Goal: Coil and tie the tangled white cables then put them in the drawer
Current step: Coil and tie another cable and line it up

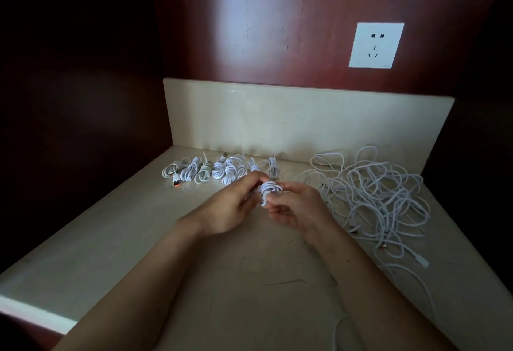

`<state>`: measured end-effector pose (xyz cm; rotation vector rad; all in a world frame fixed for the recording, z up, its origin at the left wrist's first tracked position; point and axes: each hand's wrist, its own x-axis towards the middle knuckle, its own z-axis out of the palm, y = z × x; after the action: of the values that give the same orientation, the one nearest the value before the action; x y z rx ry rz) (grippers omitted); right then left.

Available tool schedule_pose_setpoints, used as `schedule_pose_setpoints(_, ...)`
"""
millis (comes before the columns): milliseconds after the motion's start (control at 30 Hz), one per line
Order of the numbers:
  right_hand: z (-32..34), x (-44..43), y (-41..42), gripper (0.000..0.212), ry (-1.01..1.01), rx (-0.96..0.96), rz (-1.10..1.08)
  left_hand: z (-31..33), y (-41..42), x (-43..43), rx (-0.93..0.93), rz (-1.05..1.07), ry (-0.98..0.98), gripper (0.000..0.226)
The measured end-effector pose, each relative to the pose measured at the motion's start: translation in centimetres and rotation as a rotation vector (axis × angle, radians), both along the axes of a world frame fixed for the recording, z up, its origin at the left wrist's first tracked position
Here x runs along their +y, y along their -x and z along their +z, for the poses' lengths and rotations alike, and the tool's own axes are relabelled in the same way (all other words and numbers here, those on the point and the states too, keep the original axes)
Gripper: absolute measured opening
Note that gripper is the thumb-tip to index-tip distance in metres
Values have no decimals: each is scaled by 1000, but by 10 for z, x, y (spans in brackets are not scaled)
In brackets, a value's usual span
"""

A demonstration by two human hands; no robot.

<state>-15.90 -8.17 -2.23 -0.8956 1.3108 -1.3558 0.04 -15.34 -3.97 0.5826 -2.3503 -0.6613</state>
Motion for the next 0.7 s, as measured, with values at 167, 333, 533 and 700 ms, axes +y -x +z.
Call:
schedule_pose_setpoints(167, -1, -1, -1, 11, -15, -30, 18, 3, -1, 1, 37, -30, -27, 23)
schedule_pose_setpoints(333, -3, -3, -1, 12, -29, 2, 0, 0, 2, 2, 137, -52, -189, 24)
schedule_pose_setpoints(533, -4, -3, -2, 12, -18, 7, -34, -1, -2, -5, 122, -31, -236, 41)
schedule_pose_setpoints(700, -8, -3, -3, 16, -26, -41, -30, 0, -4, -6, 103, -66, -315, 45)
